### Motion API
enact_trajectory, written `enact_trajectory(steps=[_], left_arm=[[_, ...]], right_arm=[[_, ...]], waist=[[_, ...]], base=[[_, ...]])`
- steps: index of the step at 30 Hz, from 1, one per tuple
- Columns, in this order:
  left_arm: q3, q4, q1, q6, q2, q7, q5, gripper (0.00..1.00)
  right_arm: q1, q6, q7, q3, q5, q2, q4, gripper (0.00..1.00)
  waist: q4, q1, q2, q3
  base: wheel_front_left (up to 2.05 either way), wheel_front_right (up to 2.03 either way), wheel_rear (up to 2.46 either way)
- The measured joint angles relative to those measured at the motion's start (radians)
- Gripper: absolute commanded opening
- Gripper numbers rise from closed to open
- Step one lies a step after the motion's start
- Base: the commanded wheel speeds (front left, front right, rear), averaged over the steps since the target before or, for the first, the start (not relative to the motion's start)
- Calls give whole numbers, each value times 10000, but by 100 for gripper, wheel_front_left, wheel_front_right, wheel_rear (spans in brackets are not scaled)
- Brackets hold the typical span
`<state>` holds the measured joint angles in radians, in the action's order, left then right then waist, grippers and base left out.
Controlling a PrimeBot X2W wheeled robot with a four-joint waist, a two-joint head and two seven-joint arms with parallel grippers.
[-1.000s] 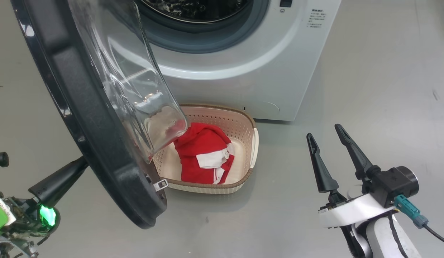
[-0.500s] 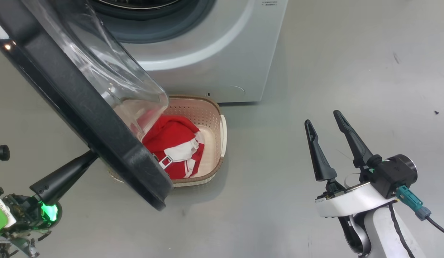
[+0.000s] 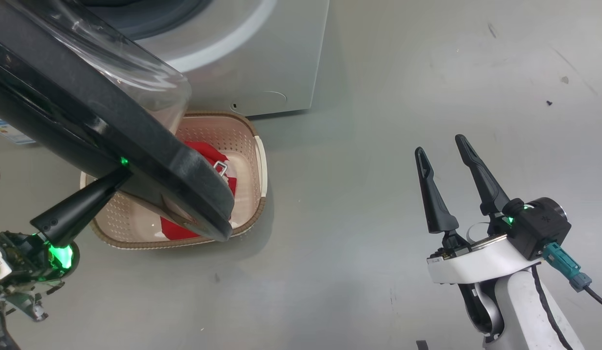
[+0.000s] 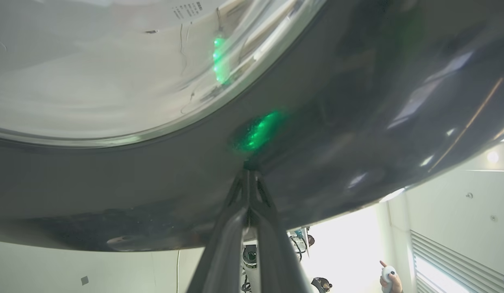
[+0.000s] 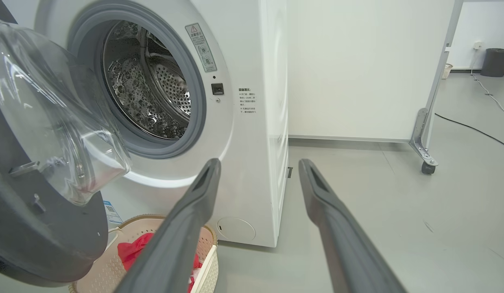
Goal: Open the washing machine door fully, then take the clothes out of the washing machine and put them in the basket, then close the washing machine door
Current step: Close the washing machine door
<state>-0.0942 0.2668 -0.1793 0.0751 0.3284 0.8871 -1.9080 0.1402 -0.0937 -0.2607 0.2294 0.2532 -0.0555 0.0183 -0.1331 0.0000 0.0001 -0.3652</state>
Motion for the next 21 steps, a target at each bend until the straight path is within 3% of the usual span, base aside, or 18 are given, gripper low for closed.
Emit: enact_trajectory(steps=[21], left_arm=[[-35,-805,-2274,-796,-15,-581,17,0]], right_arm=[[407,188,0,303,546,48,167,100]], waist=[[-1150,0,0,-1145]], base=[[0,0,0]])
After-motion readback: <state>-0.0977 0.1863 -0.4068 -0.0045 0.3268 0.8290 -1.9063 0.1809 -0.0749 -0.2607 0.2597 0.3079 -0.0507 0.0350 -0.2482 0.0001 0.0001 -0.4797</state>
